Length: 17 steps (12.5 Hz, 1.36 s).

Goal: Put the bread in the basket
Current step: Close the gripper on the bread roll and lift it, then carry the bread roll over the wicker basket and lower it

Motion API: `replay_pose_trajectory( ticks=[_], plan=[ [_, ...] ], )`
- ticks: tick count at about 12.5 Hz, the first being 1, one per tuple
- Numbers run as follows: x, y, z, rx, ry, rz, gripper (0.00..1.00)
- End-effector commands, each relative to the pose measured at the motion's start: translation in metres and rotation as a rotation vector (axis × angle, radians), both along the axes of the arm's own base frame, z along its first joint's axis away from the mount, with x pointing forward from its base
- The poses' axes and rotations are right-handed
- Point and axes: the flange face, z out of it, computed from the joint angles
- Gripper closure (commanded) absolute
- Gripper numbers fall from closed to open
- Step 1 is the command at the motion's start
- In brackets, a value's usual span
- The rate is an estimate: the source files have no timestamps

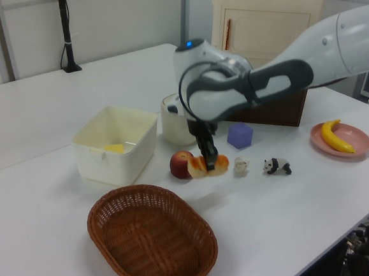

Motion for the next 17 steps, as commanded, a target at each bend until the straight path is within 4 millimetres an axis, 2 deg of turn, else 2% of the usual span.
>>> replay_pose_trajectory(
  ticks=[1,3,6,9,11,12,13,14,15,17],
  plan=[
    [0.007,0.012,0.045,0.084,-0.060,-0.216,0.80],
    [-0.003,0.029,0.067,0.124,-0.061,-0.275,0.80],
    [-0.031,0.095,0.088,0.123,0.005,-0.173,0.80],
    [-0.057,0.144,0.085,0.129,0.019,-0.098,0.80],
    [-0.066,0.164,0.075,0.121,0.030,-0.090,0.78],
    [-0.067,0.167,0.071,0.119,0.033,-0.084,0.74],
    [-0.068,0.170,0.069,0.117,0.035,-0.077,0.64],
    [-0.069,0.171,0.069,0.116,0.035,-0.075,0.07],
    [-0.068,0.171,0.069,0.115,0.034,-0.071,0.00],
    [-0.068,0.170,0.072,0.116,0.029,-0.072,0.00]
  ],
)
